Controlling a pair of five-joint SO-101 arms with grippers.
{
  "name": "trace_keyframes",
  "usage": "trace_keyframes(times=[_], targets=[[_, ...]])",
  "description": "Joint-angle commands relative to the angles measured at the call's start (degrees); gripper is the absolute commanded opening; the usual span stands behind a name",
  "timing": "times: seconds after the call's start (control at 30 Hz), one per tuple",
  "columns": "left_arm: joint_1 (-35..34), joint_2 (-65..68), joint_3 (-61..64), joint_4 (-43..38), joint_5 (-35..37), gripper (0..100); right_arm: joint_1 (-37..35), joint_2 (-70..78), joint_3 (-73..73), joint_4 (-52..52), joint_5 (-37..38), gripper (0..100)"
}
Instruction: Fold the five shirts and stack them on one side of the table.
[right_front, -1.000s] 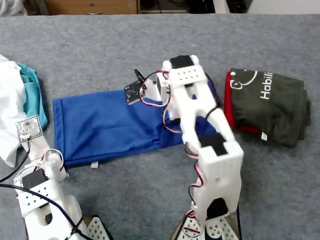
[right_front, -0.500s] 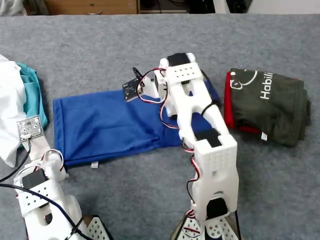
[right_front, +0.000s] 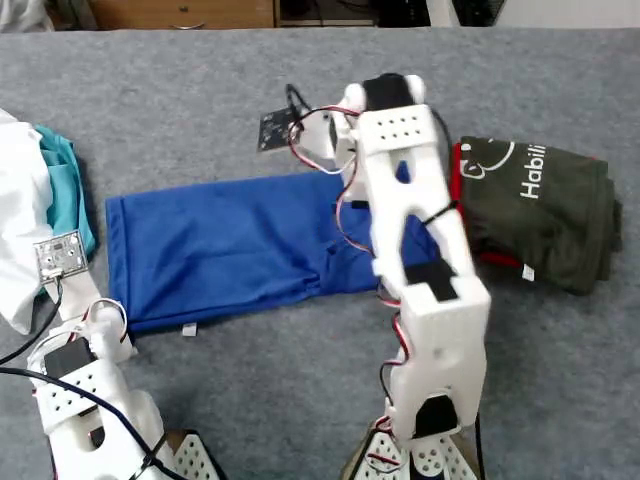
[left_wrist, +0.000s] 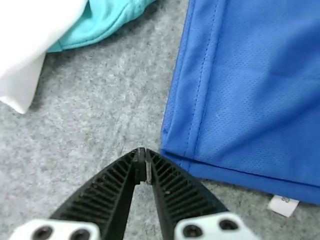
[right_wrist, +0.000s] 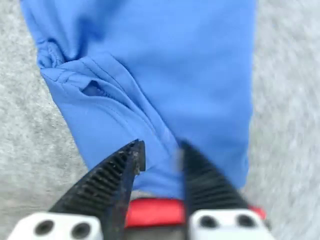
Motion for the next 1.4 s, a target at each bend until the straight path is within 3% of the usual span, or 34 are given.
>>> trace_keyframes(times=[0.0, 0.13, 0.3, 0.53, 0.9, 1.37], targets=[[0.18, -0.48, -0.62, -0.44, -0.09, 2, 2.86, -9.63, 7.52, 1.32, -3.87, 0.4], [0.18, -0.57, -5.36, 2.64, 2.99, 2, 6.64, -21.32, 23.96, 1.05, -5.98, 0.2], [1.76, 0.75, -32.53, 21.63, 3.78, 6, 11.82, -35.65, 40.84, -0.79, -5.80, 0.2], [1.85, 18.77, -39.74, 15.82, 8.35, 13, 9.89, -45.76, 48.57, -1.49, -6.07, 0.2], [3.34, 53.93, -60.40, 21.19, 5.98, 20, 6.81, -46.37, 49.89, -0.53, -6.15, 0.2], [4.84, 72.04, -65.76, 18.73, 5.80, 20, 6.81, -46.37, 49.89, 0.18, -6.15, 0.2]])
